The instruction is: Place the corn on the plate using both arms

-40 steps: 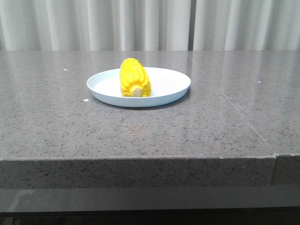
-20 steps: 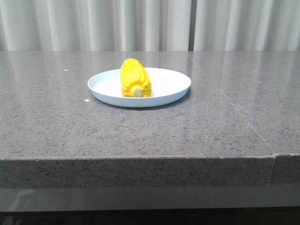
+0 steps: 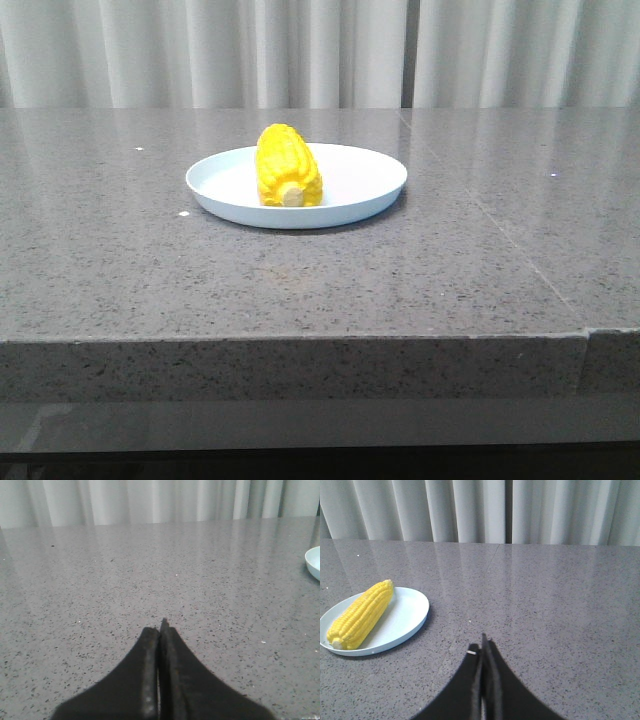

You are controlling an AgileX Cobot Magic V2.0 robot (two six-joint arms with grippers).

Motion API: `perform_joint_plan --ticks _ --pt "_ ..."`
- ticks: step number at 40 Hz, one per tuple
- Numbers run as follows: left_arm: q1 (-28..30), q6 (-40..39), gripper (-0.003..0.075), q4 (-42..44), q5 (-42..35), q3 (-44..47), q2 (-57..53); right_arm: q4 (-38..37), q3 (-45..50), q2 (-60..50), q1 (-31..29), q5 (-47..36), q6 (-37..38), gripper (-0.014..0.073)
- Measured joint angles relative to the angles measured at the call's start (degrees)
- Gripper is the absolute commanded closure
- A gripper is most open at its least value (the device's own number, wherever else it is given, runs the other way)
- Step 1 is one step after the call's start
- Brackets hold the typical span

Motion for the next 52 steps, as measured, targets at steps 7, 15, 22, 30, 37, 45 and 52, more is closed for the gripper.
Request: perform_joint_plan --ticks 7,15,22,30,37,45,52 --pt "0.00 0.00 0.0741 0.00 0.00 0.00 0.00 0.00 0.00 0.00 0.00 0.00 0.00 0.0683" --pt "0.00 0.00 0.0741 0.00 0.00 0.00 0.00 0.00 0.00 0.00 0.00 0.00 0.00 0.0683" --pt "0.00 0.00 0.0741 0.00 0.00 0.00 0.00 0.00 0.00 0.00 0.00 0.00 0.00 0.0683" --pt "0.00 0.00 0.0741 0.00 0.00 0.00 0.00 0.00 0.00 0.00 0.00 0.00 0.00 0.0683" --pt "0.00 0.00 0.0741 0.00 0.00 0.00 0.00 -1.53 2.69 -0.99 -1.01 -3.08 0.00 0.0683" --pt "0.00 0.00 0.0741 0.00 0.00 0.00 0.00 -1.85 12.92 -5.90 -6.20 -9.77 0.00 0.0683" --pt "0.00 0.00 0.0741 0.00 0.00 0.00 0.00 -1.85 21.44 -11.51 -10.32 -9.42 0.00 0.0683"
